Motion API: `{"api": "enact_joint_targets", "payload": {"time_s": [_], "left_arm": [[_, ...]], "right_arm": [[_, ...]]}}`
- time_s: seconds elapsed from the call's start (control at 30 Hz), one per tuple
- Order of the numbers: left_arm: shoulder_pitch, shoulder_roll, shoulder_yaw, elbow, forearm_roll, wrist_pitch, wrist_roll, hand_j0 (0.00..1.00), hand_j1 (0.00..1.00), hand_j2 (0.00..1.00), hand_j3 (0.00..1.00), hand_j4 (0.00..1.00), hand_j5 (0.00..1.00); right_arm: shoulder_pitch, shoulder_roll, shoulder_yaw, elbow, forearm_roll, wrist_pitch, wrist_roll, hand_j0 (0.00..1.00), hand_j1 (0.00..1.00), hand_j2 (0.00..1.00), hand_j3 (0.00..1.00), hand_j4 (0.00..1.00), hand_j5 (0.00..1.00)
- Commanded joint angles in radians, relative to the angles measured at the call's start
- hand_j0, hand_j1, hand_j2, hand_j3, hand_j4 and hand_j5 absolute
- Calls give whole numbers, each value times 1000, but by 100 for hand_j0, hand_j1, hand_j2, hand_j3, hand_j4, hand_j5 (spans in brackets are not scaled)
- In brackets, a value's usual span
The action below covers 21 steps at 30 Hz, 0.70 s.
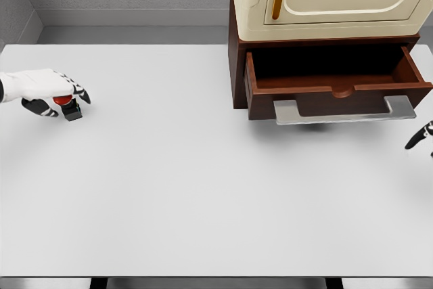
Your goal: Put the switch into the drawer with left arm, and close the drawer with right arm
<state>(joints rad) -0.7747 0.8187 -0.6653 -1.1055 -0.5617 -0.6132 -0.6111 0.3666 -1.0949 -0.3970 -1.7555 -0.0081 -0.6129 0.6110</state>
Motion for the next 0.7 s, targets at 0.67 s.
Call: {"api": "enact_joint_targets", "payload": {"time_s": [0.67], "left_arm": [[-21,4,-8,-25,2,2,0,32,32,32,32,32,32]], "right_arm": [[0,-17,53,-1,-6,2,0,58,58,58,58,58,58]]}}
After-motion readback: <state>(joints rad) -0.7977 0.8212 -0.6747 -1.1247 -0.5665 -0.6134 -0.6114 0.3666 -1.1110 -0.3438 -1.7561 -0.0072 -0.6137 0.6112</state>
